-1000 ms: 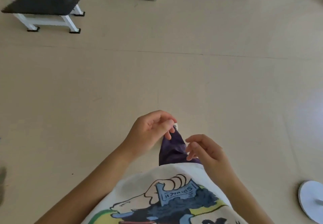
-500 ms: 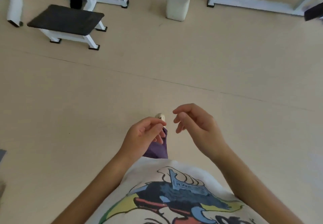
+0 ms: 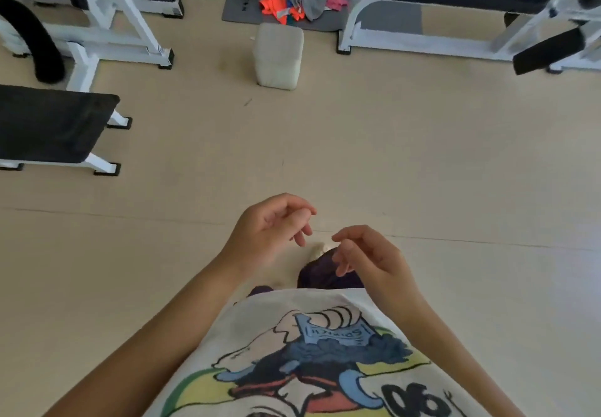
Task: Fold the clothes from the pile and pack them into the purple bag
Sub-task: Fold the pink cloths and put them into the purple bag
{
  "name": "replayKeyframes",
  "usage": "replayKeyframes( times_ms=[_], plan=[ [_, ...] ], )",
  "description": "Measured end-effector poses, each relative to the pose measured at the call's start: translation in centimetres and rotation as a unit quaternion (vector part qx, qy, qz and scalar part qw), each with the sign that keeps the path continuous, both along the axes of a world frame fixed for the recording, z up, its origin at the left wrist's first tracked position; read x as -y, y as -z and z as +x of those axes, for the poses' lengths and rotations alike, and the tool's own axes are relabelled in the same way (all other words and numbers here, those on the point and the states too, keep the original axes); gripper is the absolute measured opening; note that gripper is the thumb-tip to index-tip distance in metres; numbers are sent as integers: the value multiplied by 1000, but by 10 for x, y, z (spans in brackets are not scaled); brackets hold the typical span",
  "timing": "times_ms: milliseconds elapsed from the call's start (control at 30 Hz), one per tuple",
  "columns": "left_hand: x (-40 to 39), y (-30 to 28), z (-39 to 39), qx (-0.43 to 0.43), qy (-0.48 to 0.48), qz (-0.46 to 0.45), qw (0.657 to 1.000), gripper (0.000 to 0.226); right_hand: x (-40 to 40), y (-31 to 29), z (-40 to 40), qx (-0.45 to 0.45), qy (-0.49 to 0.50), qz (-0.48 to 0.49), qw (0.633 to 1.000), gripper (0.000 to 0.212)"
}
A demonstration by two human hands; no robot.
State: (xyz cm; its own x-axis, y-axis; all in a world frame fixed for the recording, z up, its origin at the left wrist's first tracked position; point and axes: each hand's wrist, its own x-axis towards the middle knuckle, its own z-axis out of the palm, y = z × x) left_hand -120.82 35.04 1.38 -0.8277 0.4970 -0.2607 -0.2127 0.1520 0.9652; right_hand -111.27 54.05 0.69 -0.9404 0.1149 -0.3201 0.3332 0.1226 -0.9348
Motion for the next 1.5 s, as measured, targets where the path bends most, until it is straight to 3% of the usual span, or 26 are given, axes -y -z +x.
replayKeyframes(
  times_ms=[200,533,733,833,1067,1267,1500],
  plan=[
    [-87,23,-190,-13,27,-19,999,15,-77,33,-178,6,30,-18,999,20],
    [-184,13,-450,35,-53,-73,995,16,-187,-10,-513,-47,-62,-37,996,14],
    [-217,41,-608,41,-133,-57,989,20,-226,-1,-710,-76,-111,-18,991,16],
    [-234,49,-701,52,-133,-49,989,22,-248,6,-799,-46,-95,12,994,14],
    [-303,21,-935,21,-73,-22,997,17,-316,-1,-967,33,-65,75,995,14],
    [-384,22,-1107,-6,-41,2,999,16,-388,16,-1093,34,7,24,999,16],
    [-442,39,-1253,9,-98,-42,994,14,-450,27,-1295,10,-47,-14,999,15]
  ],
)
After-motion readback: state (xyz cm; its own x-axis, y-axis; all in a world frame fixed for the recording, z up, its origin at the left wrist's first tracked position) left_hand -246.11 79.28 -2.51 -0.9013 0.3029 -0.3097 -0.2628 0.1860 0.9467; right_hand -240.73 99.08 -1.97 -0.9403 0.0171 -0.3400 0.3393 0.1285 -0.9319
